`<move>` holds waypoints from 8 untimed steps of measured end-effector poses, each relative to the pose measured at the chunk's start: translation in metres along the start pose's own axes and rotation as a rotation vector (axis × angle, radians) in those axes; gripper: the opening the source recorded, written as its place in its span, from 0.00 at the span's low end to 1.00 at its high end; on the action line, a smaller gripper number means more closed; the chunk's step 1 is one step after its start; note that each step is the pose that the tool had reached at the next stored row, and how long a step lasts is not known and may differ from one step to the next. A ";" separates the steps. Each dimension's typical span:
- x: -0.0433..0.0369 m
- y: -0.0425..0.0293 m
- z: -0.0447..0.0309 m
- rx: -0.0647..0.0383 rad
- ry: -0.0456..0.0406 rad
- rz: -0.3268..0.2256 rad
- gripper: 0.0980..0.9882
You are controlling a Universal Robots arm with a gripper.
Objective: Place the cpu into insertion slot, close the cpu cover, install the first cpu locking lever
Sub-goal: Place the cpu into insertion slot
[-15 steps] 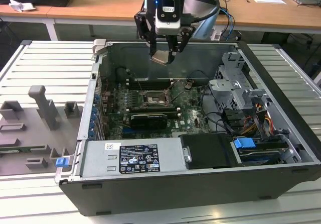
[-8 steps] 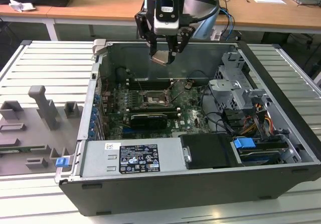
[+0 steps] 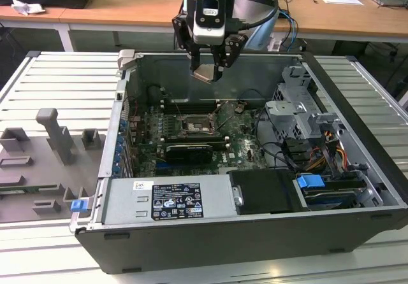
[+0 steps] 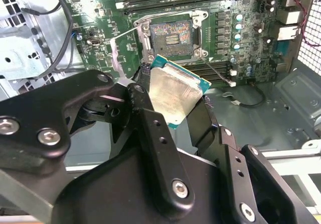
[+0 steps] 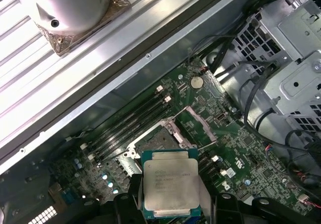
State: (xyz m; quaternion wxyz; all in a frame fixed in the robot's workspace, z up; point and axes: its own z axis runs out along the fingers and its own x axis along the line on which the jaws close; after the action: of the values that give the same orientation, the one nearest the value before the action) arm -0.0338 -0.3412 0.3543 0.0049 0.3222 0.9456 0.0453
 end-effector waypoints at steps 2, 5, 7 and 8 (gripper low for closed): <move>0.0000 0.0000 0.0000 0.000 -0.0005 0.006 0.49; 0.0000 0.0000 0.0001 0.000 -0.0015 0.017 0.49; 0.0000 0.0000 0.0001 0.000 -0.0020 0.022 0.49; 0.0000 0.0000 0.0002 -0.001 -0.0024 0.027 0.49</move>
State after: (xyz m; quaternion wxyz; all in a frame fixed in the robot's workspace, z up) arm -0.0338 -0.3412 0.3541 0.0055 0.3348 0.9412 0.0452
